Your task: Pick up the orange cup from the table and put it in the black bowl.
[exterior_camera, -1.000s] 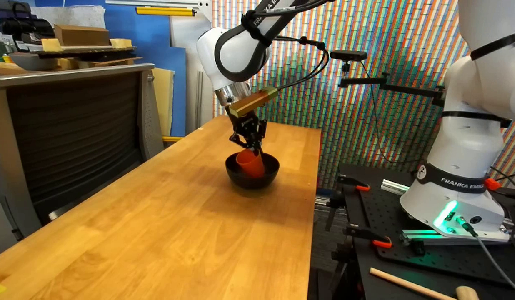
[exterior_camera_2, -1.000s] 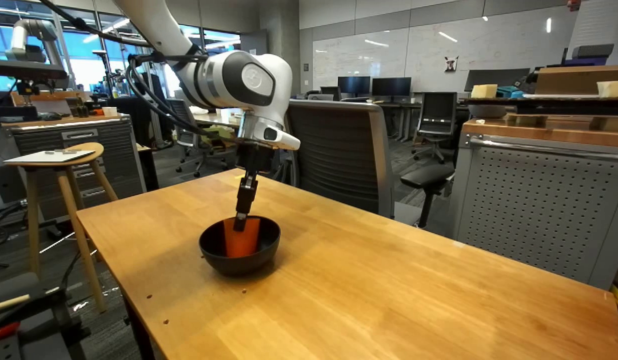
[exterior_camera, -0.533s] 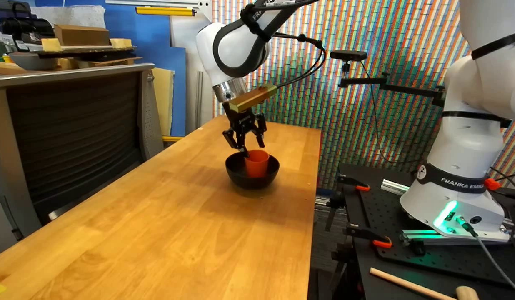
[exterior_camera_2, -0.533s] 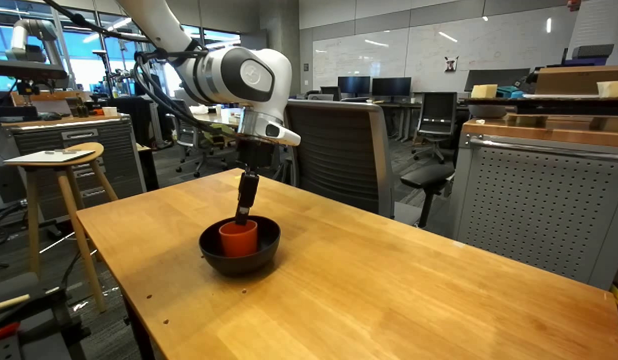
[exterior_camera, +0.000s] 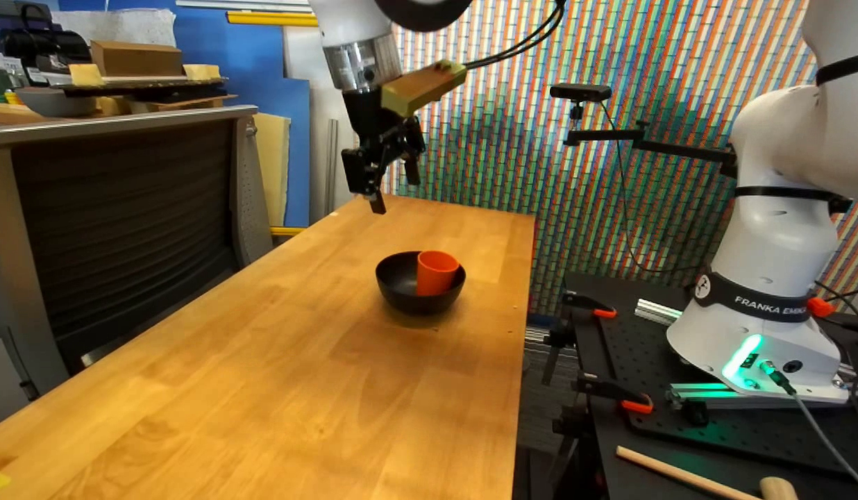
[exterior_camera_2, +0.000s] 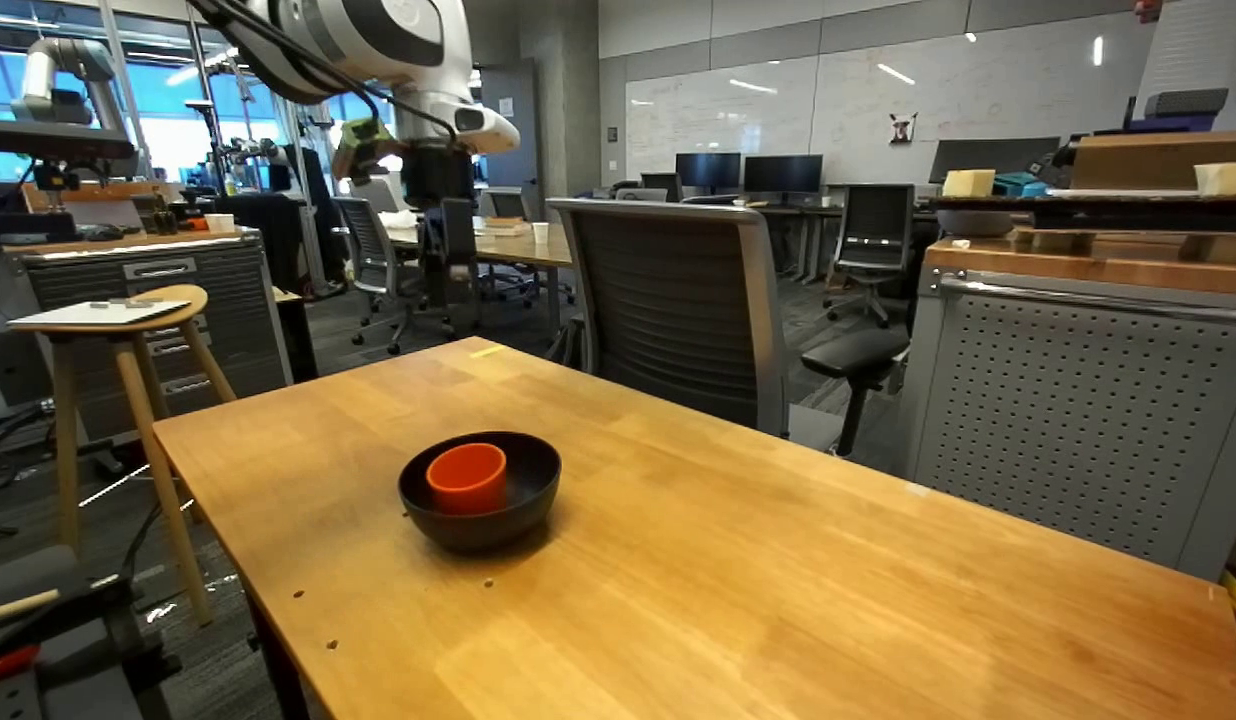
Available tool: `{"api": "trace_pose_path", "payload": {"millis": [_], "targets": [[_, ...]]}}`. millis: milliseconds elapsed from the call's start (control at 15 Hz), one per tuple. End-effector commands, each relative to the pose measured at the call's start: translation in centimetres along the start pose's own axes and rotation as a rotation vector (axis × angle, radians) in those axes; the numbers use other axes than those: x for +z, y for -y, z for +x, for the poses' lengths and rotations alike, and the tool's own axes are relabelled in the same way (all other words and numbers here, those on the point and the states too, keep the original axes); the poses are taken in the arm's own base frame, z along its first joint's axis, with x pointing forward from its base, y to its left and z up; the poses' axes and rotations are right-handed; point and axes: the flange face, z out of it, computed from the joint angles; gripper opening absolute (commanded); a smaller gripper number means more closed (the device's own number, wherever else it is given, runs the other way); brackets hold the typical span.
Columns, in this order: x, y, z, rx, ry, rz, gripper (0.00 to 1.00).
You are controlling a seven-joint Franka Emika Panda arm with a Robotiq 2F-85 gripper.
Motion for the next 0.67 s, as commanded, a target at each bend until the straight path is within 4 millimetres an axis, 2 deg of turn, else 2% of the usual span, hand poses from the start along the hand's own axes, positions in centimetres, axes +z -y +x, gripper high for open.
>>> {"api": "trace_pose_path", "payload": {"millis": [0,267,333,467,600], "targets": [[-8.1,-0.4,-5.0,-0.181,-0.074,0.056,1.0],[-15.9,-2.1,-10.8,-0.399,-0.093,0.121,1.0],[-13.0,-0.5,-7.9,-0.305,-0.088,0.097,1.0],[-15.7,-1.6,-10.2,-0.36,-0.104,0.108,1.0],[-16.3,-2.0,-10.8,-0.374,-0.112,0.11,1.0]]}}
